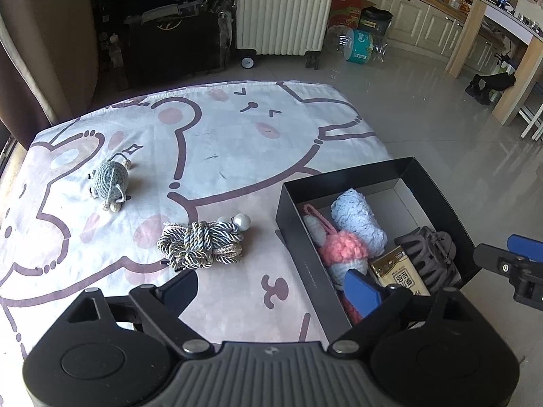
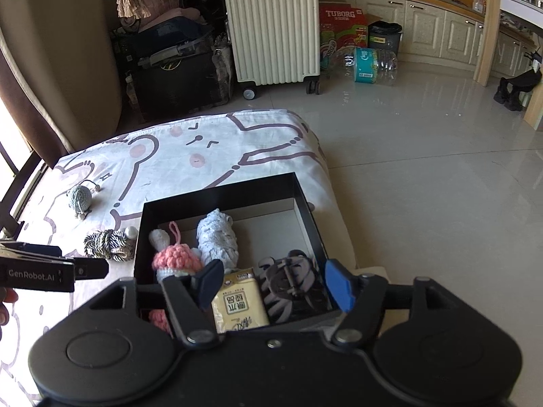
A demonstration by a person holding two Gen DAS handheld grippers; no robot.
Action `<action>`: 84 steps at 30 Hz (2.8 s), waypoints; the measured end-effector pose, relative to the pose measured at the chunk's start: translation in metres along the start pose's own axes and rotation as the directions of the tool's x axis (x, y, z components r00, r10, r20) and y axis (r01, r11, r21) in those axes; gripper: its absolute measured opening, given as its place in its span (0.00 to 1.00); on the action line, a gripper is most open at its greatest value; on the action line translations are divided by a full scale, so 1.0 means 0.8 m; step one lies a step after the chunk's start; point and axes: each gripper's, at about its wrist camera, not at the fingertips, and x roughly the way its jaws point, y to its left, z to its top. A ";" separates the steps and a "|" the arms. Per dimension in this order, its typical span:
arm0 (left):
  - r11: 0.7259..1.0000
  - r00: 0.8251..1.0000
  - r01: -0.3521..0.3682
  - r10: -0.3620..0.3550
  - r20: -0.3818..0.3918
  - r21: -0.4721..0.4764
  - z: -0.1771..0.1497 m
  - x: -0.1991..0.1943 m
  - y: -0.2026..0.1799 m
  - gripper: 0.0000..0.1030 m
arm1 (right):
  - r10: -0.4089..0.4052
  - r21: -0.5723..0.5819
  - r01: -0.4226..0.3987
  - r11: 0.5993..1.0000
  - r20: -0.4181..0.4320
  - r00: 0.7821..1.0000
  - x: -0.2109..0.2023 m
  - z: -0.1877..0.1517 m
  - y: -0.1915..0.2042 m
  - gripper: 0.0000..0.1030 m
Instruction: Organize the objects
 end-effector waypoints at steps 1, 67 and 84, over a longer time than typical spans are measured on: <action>1.000 1.000 0.000 0.000 0.003 0.009 0.000 -0.001 0.000 0.92 | -0.010 -0.002 0.010 1.000 0.006 1.000 -0.002 -0.003 0.000 0.70; 0.994 0.991 -0.105 0.107 0.076 -0.036 -0.012 0.011 0.100 1.00 | -0.076 -0.063 0.080 0.995 0.069 0.995 0.029 -0.009 0.049 1.00; 0.975 0.973 -0.166 0.187 0.139 -0.144 0.002 -0.002 0.192 0.94 | 0.097 -0.303 -0.063 0.951 0.102 0.990 0.050 0.029 0.167 1.00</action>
